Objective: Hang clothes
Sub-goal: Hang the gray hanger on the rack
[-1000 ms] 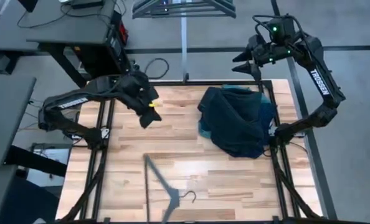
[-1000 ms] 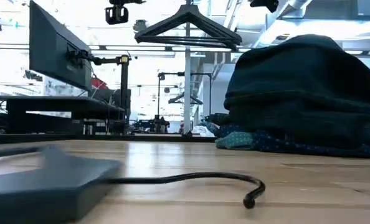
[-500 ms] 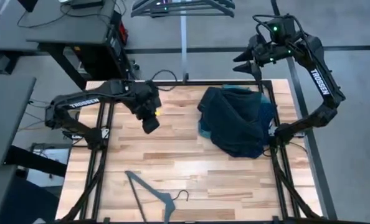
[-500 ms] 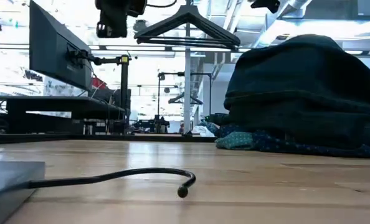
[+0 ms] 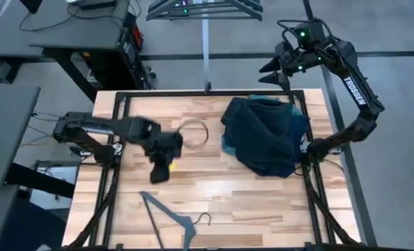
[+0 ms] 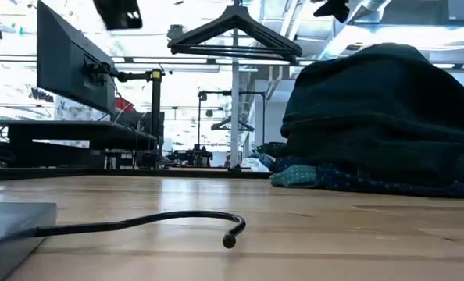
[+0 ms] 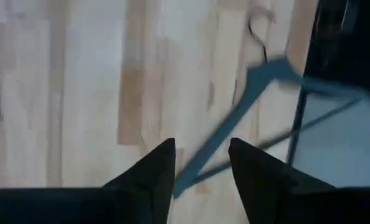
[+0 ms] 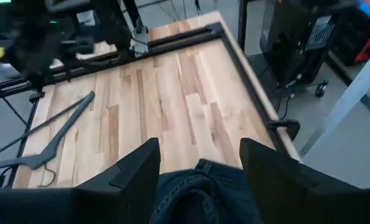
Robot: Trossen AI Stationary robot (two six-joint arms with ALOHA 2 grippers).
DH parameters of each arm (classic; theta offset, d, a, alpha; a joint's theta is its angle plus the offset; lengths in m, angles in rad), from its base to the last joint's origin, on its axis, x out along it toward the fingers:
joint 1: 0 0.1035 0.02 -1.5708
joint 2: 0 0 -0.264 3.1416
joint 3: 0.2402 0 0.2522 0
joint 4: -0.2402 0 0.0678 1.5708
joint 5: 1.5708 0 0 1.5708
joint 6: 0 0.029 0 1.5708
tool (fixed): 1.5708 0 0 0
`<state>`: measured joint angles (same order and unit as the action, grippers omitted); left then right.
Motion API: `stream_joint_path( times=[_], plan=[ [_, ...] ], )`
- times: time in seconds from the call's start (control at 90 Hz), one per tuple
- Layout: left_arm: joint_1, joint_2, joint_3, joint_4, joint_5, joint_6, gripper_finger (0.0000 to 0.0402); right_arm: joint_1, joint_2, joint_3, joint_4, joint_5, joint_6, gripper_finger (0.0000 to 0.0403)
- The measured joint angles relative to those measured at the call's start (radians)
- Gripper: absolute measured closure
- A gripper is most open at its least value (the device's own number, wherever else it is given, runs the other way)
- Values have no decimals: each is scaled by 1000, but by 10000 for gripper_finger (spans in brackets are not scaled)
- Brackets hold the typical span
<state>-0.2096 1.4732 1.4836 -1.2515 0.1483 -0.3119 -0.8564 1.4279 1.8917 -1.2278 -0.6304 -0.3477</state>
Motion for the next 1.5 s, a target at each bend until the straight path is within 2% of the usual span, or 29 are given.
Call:
stream_joint_path(
  times=[0.089, 0.178, 0.411, 0.644, 0.756, 0.889, 1.322, 1.5],
  plan=[
    [-108, 32, -1, 44, -102, -7, 264, 12, 0, -38, 2, -1, 0, 195],
    [-200, 87, 0, 66, -161, -16, 264, 28, -1, -76, 10, -2, 0, 195],
    [-344, 289, -1, 70, -172, -101, 264, 67, 0, -115, 13, -2, -1, 195],
    [-373, 329, -4, 179, -160, -128, 265, 78, -1, -114, 25, -2, -20, 195],
    [-385, 328, -52, 228, -144, -167, 265, 78, -1, -114, 32, -2, -25, 195],
    [-414, 329, -138, 315, -70, -199, 265, 78, -1, -115, 20, -2, -27, 195],
    [-421, 328, -277, 361, -101, -160, 265, 78, -2, -114, 10, -2, -27, 195],
    [-420, 328, -329, 451, -117, -120, 265, 78, -2, -114, 9, -2, -27, 195]
  ],
)
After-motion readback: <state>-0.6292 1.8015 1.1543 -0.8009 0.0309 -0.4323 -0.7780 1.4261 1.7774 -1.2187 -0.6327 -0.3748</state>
